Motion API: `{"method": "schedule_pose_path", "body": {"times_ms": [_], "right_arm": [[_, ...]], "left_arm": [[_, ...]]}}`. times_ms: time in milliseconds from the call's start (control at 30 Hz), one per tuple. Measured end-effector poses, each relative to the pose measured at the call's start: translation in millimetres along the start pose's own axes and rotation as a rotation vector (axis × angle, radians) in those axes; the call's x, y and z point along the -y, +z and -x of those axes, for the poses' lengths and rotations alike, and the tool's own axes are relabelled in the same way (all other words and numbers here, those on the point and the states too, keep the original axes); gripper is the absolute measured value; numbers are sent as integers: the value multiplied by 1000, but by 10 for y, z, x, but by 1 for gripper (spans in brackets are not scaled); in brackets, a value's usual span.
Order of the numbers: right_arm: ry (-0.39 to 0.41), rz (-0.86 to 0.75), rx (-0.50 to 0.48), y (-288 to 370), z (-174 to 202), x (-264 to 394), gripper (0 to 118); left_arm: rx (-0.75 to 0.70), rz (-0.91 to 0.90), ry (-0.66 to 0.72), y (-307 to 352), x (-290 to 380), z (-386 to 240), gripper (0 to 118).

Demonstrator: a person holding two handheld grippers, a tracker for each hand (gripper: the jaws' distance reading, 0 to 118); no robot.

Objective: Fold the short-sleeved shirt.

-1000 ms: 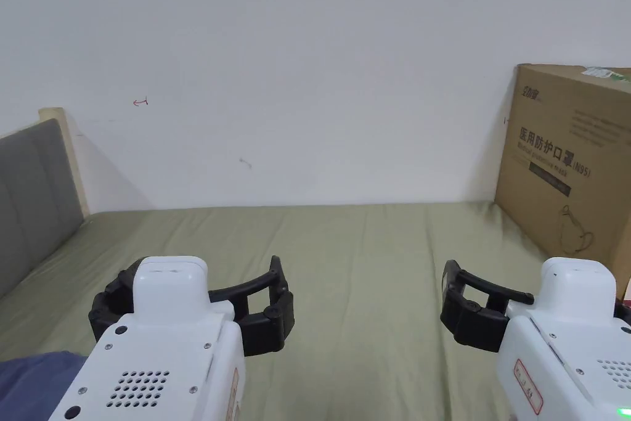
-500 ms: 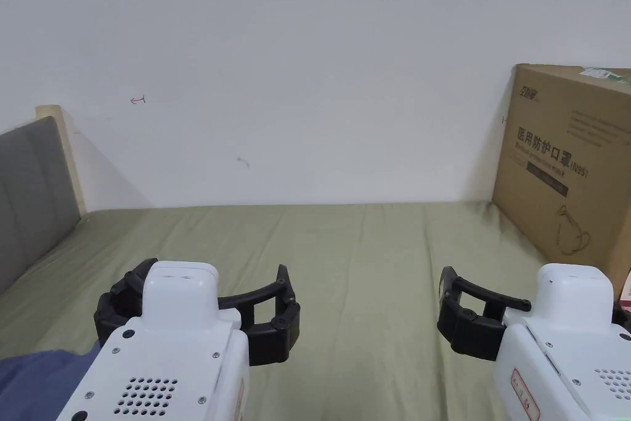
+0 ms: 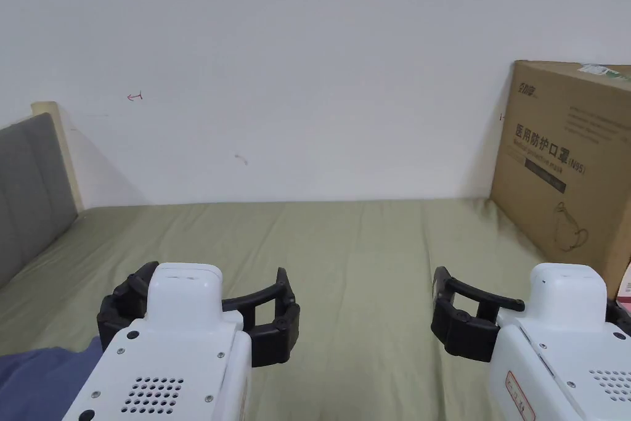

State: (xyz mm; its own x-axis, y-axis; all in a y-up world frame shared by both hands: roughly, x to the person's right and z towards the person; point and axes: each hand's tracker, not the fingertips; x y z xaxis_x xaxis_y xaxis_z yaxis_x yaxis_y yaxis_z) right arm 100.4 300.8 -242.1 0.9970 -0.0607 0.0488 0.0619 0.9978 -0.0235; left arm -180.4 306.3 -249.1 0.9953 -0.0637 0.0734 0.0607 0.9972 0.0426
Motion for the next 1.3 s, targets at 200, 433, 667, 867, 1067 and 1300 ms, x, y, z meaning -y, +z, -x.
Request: {"method": "schedule_pose_path", "body": {"times_ms": [200,433,667,867,1067,1300], "right_arm": [[-2,29,-6,-20,-121,-24,0],[-80,51,67,-60,-261,-6,0],[-37,60,66,-91,-141,42,0],[-27,122,-56,-363,526,173,0],[59,167,-379,-463,1559,295,0],[33,202,-498,-526,1965,329,0]], "left_arm": [[37,87,47,-21,36,100,0],[29,106,58,-54,99,87,0],[15,95,67,-103,155,164,0],[-137,145,107,59,224,911,0],[-499,151,101,696,311,2074,0],[-555,207,111,965,484,2282,0]]}}
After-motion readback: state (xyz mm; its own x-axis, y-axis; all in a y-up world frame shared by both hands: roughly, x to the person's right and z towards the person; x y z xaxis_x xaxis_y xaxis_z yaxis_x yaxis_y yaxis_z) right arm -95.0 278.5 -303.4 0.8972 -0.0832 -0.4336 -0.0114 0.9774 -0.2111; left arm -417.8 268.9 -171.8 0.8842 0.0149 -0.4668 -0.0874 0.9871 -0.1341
